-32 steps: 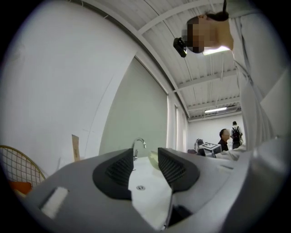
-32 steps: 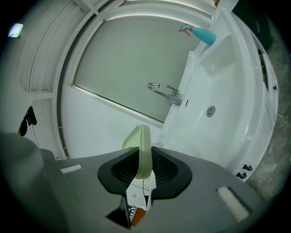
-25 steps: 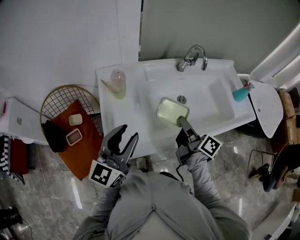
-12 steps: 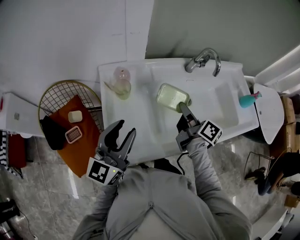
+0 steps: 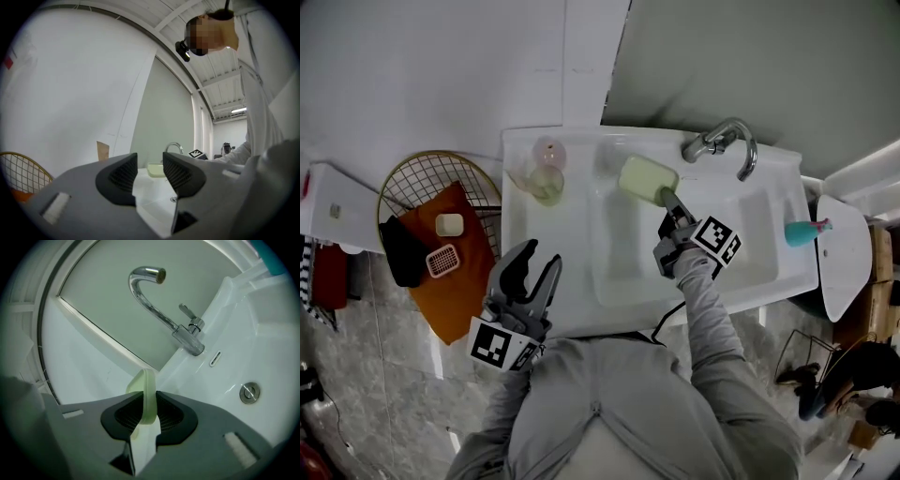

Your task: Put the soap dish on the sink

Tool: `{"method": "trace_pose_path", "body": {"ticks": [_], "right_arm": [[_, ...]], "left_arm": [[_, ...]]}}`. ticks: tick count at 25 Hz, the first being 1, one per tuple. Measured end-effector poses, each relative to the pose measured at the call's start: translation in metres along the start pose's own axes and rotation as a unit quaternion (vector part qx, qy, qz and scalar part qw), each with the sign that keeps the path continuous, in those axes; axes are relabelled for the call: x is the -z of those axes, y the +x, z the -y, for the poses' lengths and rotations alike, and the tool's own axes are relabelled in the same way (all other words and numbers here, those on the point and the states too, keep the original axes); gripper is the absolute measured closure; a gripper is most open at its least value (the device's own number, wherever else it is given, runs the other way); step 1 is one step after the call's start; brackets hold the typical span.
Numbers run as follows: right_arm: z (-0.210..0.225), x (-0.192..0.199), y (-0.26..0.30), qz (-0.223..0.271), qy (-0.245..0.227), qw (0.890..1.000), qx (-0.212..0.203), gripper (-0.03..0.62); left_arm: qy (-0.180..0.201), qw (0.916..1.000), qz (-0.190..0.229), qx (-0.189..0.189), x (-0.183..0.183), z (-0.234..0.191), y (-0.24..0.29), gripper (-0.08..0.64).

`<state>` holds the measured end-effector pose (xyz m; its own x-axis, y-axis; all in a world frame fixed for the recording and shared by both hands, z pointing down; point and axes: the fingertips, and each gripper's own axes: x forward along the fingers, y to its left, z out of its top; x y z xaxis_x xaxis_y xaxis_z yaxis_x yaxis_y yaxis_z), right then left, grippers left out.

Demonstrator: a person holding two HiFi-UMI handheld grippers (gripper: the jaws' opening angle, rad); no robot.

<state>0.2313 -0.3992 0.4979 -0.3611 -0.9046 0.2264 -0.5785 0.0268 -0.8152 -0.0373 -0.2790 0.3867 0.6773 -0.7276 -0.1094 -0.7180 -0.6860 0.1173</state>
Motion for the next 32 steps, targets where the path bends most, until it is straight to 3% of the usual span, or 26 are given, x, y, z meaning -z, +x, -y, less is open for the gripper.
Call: {"method": "trace_pose_path", "body": {"ticks": [15, 32], "right_arm": [[0.057, -0.015, 0.068, -0.065, -0.053, 0.995, 0.05, 0.537], [0.074, -0.037, 0.094, -0.079, -0.097, 0.99, 0.07, 0.537]], "left_arm": [[0.006, 0.9976, -0.014, -0.068, 0.004, -0.007, 0.01, 0.38], [0.006, 0.9964, -0.031, -0.078, 0.011, -0.007, 0.012, 0.38]]}}
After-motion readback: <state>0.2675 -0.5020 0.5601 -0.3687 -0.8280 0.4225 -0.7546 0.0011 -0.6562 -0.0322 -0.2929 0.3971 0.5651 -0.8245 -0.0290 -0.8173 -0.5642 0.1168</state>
